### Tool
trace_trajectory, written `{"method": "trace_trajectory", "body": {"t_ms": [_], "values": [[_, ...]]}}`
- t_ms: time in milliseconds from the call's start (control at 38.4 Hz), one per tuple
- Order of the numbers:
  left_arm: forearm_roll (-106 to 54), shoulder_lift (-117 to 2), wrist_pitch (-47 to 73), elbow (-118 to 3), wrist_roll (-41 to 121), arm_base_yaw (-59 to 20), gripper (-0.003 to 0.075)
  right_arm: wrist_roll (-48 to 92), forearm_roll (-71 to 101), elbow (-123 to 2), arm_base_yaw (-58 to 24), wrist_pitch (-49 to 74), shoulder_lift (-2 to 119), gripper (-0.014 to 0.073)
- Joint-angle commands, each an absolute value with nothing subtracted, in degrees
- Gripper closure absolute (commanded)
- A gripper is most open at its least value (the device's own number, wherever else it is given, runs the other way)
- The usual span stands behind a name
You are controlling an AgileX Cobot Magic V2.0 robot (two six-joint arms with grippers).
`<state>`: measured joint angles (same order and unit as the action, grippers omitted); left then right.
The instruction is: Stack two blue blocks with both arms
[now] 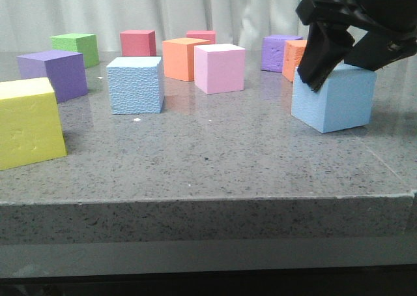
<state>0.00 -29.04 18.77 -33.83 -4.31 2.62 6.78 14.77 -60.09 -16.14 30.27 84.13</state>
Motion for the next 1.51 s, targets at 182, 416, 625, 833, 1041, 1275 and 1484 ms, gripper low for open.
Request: {"method": "trace_trajectory", "body": {"t_ms": [182,416,625,833,1041,1275,1484], "values": [[0.0,-29.61,14.62,-35.91,-4.15,2.25,0.0048,7.48,15.14,-65.57,-19.83,30.66,81.98,0.0336],[0.0,-29.61,14.62,-35.91,-4.15,2.25,0.0048,7.48,15.31,-66.18,-30.1,28.63,82.35,0.0336],[0.0,-29.61,14.62,-35.91,-4.15,2.25,0.0048,7.48,15.31,-66.18,-36.41,26.1,84.42,0.0336],[0.0,-29.61,14.71,-35.91,-4.15,2.25,0.0048,7.48,15.31,-66.18,-39.44,25.8,86.05,0.0326],[0.0,-29.61,14.71,-35.91,-4.15,2.25,0.0048,7.48,15.31,-66.18,-39.44,25.85,86.05,0.0027],[0.0,-29.61,14.71,-35.91,-4.15,2.25,0.0048,7.48,15.31,-67.65,-38.79,27.69,83.06,-0.0039],[0.0,-29.61,14.71,-35.91,-4.15,2.25,0.0048,6.92,15.31,-67.81,-36.94,27.94,77.72,0.003]]}}
